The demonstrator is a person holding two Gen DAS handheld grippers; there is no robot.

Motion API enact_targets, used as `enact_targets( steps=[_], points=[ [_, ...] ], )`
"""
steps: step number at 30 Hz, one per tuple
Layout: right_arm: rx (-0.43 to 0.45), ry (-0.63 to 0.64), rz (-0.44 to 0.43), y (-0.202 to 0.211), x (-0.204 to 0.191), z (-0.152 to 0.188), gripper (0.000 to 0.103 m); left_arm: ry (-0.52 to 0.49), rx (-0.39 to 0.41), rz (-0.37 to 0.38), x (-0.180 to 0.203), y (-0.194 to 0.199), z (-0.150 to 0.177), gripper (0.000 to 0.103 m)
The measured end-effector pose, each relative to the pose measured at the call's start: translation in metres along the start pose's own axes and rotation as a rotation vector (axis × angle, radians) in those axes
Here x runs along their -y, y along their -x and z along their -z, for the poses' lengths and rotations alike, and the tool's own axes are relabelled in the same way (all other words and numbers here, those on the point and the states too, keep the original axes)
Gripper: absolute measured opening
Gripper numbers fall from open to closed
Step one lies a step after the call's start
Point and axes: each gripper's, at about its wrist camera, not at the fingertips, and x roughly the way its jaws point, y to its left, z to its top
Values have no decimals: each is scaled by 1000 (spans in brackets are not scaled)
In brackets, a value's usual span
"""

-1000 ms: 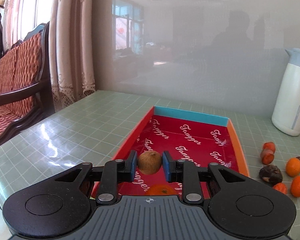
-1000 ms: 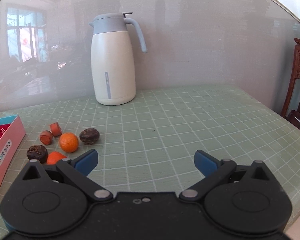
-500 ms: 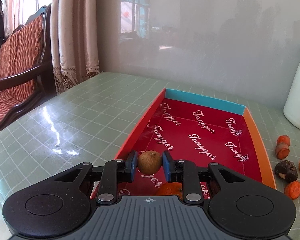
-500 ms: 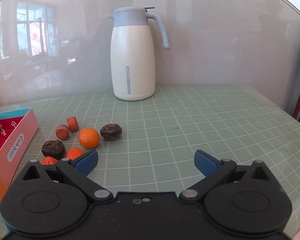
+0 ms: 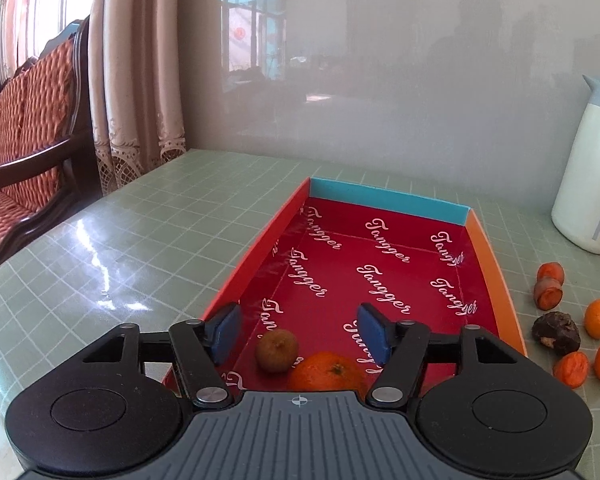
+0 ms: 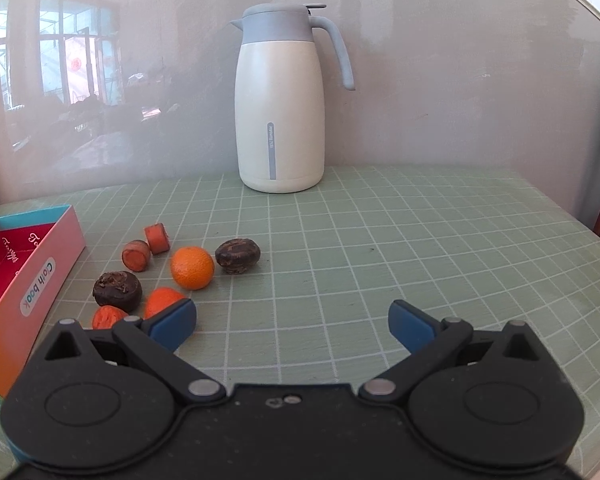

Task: Organize fruits
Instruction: 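Carry the longan into the red box and open the left gripper, then close the right gripper on the mandarin orange beside the dark date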

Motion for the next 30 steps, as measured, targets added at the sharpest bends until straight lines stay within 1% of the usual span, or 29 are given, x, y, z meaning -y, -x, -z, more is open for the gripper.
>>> enact_targets(
  steps=[2, 8, 12, 15, 19, 21, 23, 24, 25, 27, 30],
  points=[
    [-2, 1, -1, 0, -1, 0, 103, 4, 24, 8, 0, 6, -1, 73],
    [-6, 3, -12, -1, -4, 1, 103, -8, 89, 11, -3, 28, 2, 82],
    [-11, 11, -41, -4, -9, 0, 103, -11, 127, 16, -12, 45, 2, 82],
    [-8, 33, -88, -5, -16, 0, 103, -6, 153, 6, -20, 56, 4, 83],
    [-26, 66, -139, -11, -28, 1, 94, 9, 171, 1, -32, 66, 6, 83],
    [-38, 64, -163, -14, -32, 1, 93, 18, 175, -8, -38, 70, 7, 84],
    [-51, 60, -173, -18, -35, 1, 93, 31, 179, -18, -47, 74, 10, 84],
    [-55, 56, -176, -20, -36, 0, 90, 39, 183, -24, -51, 76, 11, 84],
    [-62, 49, -184, -22, -37, -1, 85, 44, 187, -30, -54, 79, 12, 84],
    [-81, 36, -201, -28, -39, -2, 80, 49, 198, -48, -61, 82, 14, 85],
    [-107, 23, -196, -38, -43, -2, 80, 48, 208, -77, -69, 84, 18, 87]
  ],
)
